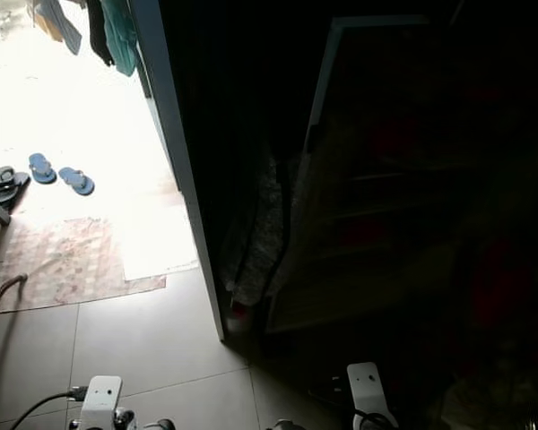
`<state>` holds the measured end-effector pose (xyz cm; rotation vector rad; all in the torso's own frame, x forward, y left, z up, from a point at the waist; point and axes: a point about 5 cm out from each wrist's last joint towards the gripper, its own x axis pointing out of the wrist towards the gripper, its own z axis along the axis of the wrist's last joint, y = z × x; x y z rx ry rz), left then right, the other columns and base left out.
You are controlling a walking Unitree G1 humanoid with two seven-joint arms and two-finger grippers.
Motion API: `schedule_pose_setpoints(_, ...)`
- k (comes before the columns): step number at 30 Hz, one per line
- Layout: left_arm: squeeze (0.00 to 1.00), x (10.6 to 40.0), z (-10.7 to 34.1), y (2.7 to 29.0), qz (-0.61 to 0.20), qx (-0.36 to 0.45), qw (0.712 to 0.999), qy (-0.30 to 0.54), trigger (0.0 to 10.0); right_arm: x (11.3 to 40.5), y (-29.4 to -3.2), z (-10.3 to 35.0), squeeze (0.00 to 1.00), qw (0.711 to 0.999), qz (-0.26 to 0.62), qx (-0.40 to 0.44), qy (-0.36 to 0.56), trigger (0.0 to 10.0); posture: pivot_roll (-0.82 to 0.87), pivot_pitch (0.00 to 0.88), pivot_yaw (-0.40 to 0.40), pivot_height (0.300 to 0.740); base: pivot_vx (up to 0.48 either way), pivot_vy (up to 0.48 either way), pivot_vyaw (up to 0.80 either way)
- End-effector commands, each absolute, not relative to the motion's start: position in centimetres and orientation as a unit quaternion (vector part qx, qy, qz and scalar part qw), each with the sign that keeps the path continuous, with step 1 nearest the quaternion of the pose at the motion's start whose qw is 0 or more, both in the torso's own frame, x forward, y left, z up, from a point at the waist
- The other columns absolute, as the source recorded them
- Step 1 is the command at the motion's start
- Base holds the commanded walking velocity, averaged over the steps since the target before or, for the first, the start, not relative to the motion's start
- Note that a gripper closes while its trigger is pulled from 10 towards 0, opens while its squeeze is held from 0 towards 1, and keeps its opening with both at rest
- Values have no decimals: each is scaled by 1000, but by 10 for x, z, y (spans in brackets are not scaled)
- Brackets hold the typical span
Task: Restocking fridge
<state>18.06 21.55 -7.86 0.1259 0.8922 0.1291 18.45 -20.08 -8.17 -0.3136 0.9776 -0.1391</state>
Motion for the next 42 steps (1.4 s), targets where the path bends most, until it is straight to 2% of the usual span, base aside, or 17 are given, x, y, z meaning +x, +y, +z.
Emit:
schedule_pose_setpoints(1, 0, 170, -84, 218, 62, 62, 889, 450, 10000, 181, -203, -83, 0, 861, -74, -165, 475, 10000, -31, 193, -68, 740, 0, 0, 0)
schedule_pose_setpoints(11, 0, 170, -83, 221, 64, 61, 889, 450, 10000, 170, -235, -81, 0, 837, -134, -214, 485, 10000, -27, 193, -66, 740, 0, 0, 0)
schedule_pose_setpoints(21, 0, 172, -83, 217, 62, 60, 891, 446, 10000, 160, -242, -84, 0, 836, -172, -158, 497, 10000, -25, 192, -63, 740, 0, 0, 0)
schedule_pose_setpoints(42, 0, 175, -81, 218, 60, 66, 893, 441, 10000, 159, -259, -78, 0, 830, -208, -155, 493, 10000, -26, 196, -61, 740, 0, 0, 0)
